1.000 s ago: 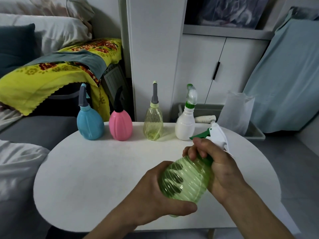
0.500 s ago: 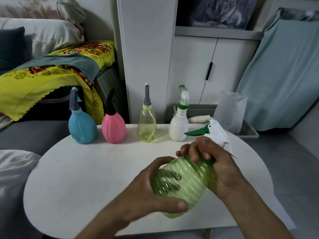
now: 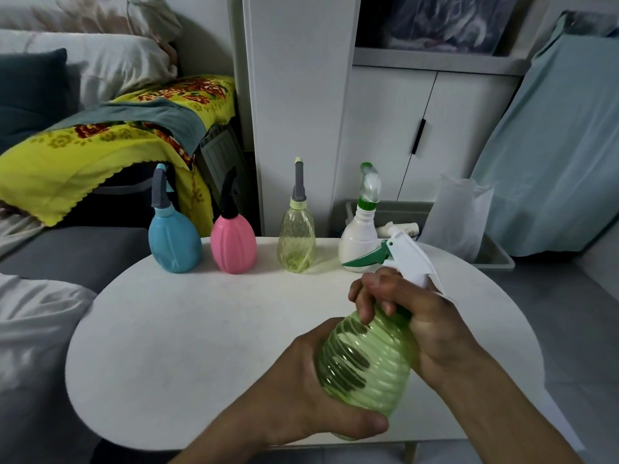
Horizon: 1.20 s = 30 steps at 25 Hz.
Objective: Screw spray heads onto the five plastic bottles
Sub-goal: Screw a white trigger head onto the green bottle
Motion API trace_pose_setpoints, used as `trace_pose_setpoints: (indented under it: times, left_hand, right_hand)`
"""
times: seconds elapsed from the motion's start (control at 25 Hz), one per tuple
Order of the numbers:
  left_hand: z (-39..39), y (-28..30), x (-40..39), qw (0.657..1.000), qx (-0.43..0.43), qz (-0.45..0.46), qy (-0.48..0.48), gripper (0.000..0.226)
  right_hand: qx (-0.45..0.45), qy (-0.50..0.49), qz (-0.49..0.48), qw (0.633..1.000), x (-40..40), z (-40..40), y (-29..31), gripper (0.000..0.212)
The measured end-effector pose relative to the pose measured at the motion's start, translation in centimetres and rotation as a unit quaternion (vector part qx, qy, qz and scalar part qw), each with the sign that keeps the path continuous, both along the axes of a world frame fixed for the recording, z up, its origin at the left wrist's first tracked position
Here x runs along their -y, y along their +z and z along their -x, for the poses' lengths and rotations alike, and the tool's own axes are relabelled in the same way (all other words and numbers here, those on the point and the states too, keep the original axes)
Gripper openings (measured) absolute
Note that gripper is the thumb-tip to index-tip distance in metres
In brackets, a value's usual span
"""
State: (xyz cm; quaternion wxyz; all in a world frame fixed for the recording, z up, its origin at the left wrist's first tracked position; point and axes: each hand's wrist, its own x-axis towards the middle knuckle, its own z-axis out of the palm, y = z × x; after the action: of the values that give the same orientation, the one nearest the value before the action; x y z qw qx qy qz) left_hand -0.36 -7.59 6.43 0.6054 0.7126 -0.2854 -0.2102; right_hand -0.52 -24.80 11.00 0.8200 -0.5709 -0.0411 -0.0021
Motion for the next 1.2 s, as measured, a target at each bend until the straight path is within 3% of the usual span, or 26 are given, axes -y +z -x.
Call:
trace_pose_setpoints:
  times: [0.16, 0.28, 0.4, 0.48, 0.64, 0.76, 0.84, 1.0, 1.2]
  left_hand:
    - [-0.2, -0.2, -0.1, 1.000, -0.015, -0.009, 0.010, 0.078]
    - [-1.0, -0.5, -0.7, 0.998, -0.051, 0.012, 0.022, 0.079]
    - [-2.0, -0.5, -1.2, 0.988, -0.087, 0.112, 0.067, 0.073]
    - [-2.8, -0.2, -1.5, 0.984, -0.079, 0.142, 0.072, 0.071]
    - [-3.1, 0.3, -1.4, 0.992, -0.037, 0.097, 0.075, 0.074]
    - [-2.7, 0.1, -0.9, 0.988, -0.053, 0.071, 0.123, 0.086]
    - [-2.6, 0.0, -0.9, 0.983, -0.069, 0.042, 0.165, 0.078]
    - [-3.2, -0.4, -1.4, 0.965, -0.093, 0.032, 0.245, 0.045]
    - [-3.8, -1.1, -1.4, 0.957, -0.077, 0.024, 0.278, 0.032]
  right_hand:
    - [0.000, -0.011, 0.019, 1.000, 0.1, -0.2, -0.4, 0.034]
    - [-0.010, 0.021, 0.072, 0.997, 0.8, -0.2, -0.5, 0.021]
    - [-0.039, 0.133, 0.158, 0.978, 1.0, -0.1, -1.2, 0.060]
    - [-0.048, 0.133, 0.179, 0.974, 0.3, 0.1, -1.8, 0.068]
    - [-0.044, 0.035, 0.192, 0.980, -0.2, 0.3, -2.1, 0.073]
    - [-0.030, -0.048, 0.204, 0.977, 1.0, 0.1, -1.1, 0.079]
    - [-0.014, -0.133, 0.172, 0.976, 3.4, -1.0, 0.0, 0.085]
    - [-0.027, -0.326, 0.239, 0.915, 10.8, -5.6, 1.3, 0.092]
    - [-0.041, -0.377, 0.335, 0.863, 15.2, -11.6, -4.4, 0.067]
